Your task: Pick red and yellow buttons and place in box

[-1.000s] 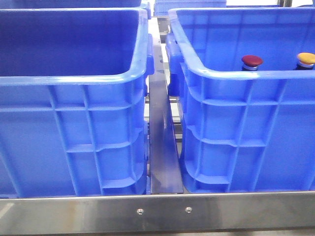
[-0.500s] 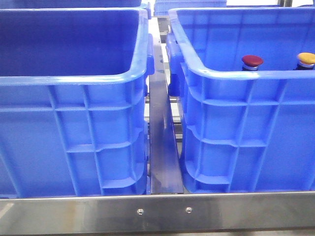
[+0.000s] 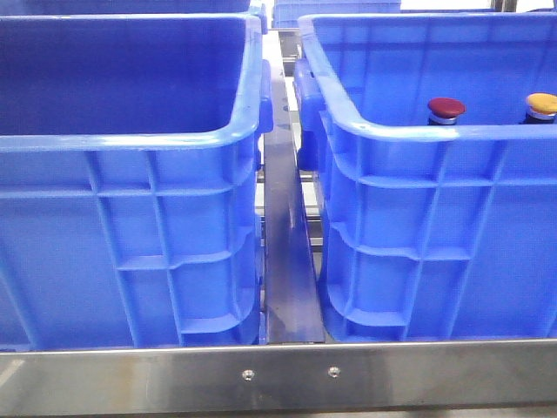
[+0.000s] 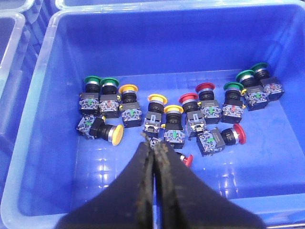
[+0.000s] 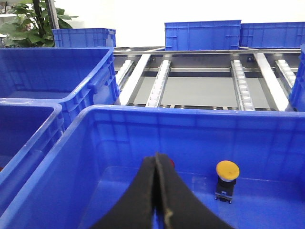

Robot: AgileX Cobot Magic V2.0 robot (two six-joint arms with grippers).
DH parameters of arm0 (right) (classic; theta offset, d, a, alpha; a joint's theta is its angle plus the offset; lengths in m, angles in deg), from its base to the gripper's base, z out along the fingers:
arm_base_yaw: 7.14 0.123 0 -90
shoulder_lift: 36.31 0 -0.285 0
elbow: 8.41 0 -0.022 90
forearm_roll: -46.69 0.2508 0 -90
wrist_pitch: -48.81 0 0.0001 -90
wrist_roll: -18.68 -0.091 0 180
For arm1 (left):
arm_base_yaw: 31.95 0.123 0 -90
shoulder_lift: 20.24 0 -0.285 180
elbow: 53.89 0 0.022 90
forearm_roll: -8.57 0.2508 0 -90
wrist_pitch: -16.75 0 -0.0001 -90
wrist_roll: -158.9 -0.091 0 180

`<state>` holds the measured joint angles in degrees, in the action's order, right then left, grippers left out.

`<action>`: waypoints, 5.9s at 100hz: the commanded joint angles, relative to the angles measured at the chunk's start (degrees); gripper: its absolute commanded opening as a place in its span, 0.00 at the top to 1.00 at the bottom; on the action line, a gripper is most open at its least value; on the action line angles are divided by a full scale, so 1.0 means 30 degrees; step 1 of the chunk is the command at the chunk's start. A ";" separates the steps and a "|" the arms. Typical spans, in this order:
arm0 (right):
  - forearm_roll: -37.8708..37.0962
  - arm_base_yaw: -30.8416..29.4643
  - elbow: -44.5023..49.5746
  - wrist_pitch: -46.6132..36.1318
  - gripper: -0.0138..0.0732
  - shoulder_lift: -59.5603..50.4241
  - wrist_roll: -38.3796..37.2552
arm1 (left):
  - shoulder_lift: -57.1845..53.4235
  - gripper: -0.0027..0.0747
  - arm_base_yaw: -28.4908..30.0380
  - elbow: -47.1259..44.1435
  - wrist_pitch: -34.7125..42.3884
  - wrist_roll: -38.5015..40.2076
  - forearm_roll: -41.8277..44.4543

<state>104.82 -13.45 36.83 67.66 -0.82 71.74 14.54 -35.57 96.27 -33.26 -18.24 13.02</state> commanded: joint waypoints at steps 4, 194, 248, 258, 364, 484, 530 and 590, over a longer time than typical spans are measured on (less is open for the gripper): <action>0.0402 -0.0036 -0.0505 -0.0640 0.96 0.0029 0.0147 | 0.0148 0.99 -0.0001 0.0513 0.1377 0.0091 -0.0103; 0.0402 -0.0036 -0.0505 -0.0592 0.96 0.0029 0.0147 | -0.9684 0.99 0.0222 -1.6679 1.8921 0.0091 -0.0606; 0.0402 -0.0036 -0.0505 -0.0592 0.96 0.0029 0.0147 | -0.9684 0.99 0.0492 -1.6679 1.8921 0.0091 -0.1348; 0.0402 -0.0036 -0.0505 -0.0592 0.96 0.0029 0.0147 | -0.9684 0.99 0.0492 -1.6679 1.8921 0.0091 -0.1348; -0.5793 -0.0036 -0.0501 -0.2488 0.96 -0.0242 -0.6843 | -0.9684 0.99 0.0492 -1.6679 1.8921 0.0091 -0.1348; -1.9272 0.3560 1.0965 -1.0428 0.96 -0.9952 -1.8772 | -0.9684 0.99 0.0492 -1.6679 1.8921 0.0091 -0.1348; -1.9272 0.3020 1.0965 -1.0652 0.96 -0.9952 -1.8772 | -0.9684 0.99 0.0492 -1.6679 1.8921 0.0091 -0.1348; -1.9272 0.3020 1.0965 -1.0652 0.96 -0.9952 -1.8772 | -0.9684 0.99 0.0492 -1.6679 1.8921 0.0091 -0.1348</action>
<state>47.81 -4.15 70.32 40.29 -29.15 15.43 -12.82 -34.30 48.92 18.97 -18.24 9.51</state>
